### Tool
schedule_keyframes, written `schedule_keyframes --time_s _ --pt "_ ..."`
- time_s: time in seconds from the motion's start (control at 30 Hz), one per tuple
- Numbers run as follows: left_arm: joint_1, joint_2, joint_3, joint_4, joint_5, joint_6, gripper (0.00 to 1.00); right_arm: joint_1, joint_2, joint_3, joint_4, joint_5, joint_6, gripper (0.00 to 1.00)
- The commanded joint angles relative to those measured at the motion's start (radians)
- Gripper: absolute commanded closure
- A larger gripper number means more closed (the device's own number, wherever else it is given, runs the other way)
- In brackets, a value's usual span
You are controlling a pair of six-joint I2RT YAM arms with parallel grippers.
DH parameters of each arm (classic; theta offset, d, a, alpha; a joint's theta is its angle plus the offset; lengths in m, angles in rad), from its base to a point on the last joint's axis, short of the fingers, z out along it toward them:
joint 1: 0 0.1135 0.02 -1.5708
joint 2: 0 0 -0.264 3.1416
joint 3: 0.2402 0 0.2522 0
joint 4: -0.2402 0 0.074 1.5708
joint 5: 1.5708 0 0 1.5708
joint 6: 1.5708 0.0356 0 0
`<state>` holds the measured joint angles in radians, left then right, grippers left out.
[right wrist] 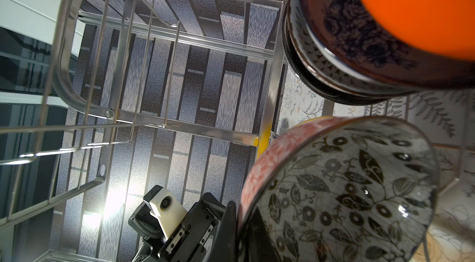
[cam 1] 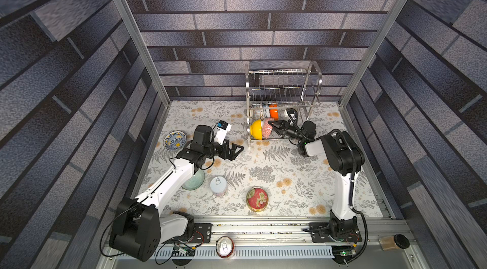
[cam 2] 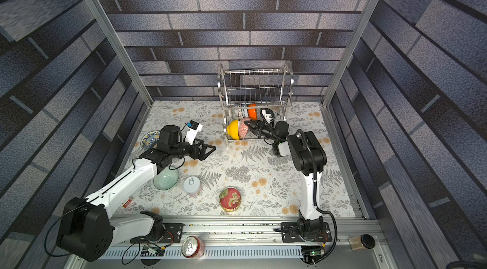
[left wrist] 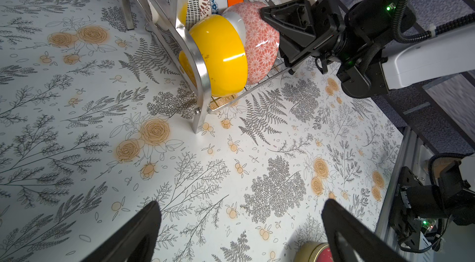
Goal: Load bowls into a dish rack
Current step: Place the bowl in the dish rack.
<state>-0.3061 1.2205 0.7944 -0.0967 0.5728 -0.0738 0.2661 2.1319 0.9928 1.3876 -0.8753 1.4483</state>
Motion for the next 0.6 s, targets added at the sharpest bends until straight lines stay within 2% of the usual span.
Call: schedule_keyframes --time_s 0.0,0.27,0.57 --pt "0.003 0.009 0.006 -0.007 0.013 0.015 0.0 0.013 0.043 0.006 -0.007 -0.075 -0.068 0.98" --pt "0.005 0.016 0.006 -0.008 0.015 0.017 0.0 0.012 0.067 0.004 -0.007 -0.127 -0.132 0.95" --pt "0.006 0.025 0.008 -0.009 0.016 0.018 0.0 0.012 0.066 0.014 -0.066 -0.122 -0.187 0.93"
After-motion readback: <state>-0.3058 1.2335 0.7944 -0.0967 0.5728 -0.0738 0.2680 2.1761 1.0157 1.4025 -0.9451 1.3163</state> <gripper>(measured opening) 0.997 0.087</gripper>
